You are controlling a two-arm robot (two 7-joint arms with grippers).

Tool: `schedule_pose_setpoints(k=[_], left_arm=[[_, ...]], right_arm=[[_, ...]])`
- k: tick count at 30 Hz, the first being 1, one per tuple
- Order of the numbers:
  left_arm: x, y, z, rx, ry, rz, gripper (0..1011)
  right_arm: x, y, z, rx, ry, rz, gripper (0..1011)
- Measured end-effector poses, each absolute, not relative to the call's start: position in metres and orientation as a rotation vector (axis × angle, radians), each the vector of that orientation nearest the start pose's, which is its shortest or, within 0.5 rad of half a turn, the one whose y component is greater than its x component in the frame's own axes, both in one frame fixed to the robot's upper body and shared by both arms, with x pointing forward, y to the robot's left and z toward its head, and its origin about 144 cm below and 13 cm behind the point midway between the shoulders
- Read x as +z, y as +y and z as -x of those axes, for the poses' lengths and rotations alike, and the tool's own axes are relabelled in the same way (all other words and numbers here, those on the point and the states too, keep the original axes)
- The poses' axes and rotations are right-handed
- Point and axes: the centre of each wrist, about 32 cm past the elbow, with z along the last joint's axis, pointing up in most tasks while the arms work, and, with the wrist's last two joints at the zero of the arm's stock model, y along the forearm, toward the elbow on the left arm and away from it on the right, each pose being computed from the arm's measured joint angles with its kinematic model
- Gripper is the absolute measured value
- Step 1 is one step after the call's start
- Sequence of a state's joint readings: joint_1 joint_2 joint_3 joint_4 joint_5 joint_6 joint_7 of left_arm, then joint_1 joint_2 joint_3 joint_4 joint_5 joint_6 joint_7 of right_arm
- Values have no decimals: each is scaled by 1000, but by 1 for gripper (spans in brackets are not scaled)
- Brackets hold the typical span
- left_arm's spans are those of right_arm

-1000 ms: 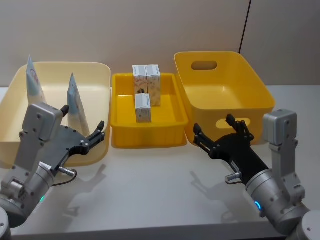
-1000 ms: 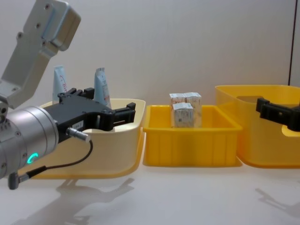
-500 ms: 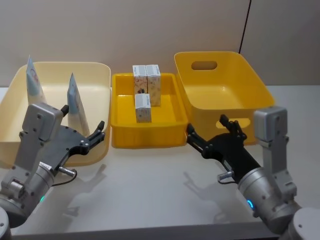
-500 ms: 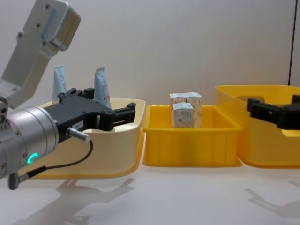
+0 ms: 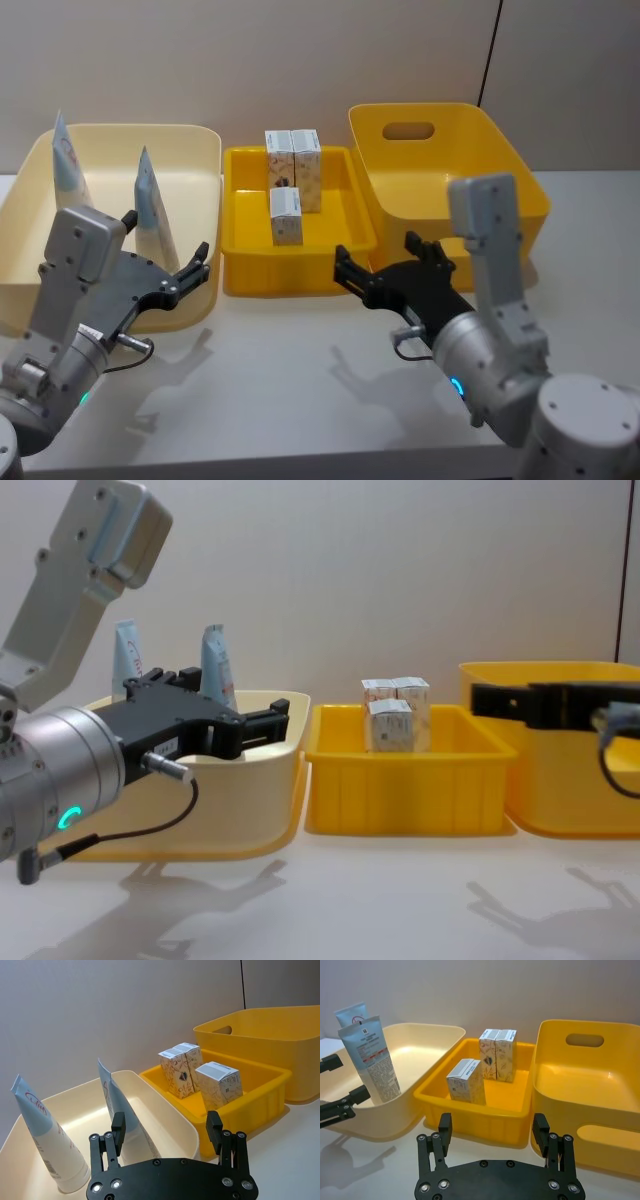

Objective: Bimanual collaborative sorting of washing and personal care products

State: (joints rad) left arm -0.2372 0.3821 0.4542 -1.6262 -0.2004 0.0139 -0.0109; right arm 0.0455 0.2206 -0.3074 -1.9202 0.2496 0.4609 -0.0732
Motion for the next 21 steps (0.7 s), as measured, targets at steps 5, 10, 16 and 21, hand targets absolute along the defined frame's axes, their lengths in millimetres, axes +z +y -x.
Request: schedule_pose_setpoints(k=[5, 10, 16, 21], left_arm=[[1204, 198, -492, 1124, -268, -61, 1003], [1204, 198, -492, 1124, -268, -61, 1003], [1204, 198, -492, 1124, -268, -61, 1003], [1204, 198, -492, 1124, -268, -61, 1003]], right_arm=[[1264, -159, -445, -1287, 119, 187, 1001], [1281, -144, -456, -1321, 116, 231, 1001], [1297, -125, -476, -1353, 82, 281, 1001], [1304, -113, -491, -1365, 52, 320, 1001]])
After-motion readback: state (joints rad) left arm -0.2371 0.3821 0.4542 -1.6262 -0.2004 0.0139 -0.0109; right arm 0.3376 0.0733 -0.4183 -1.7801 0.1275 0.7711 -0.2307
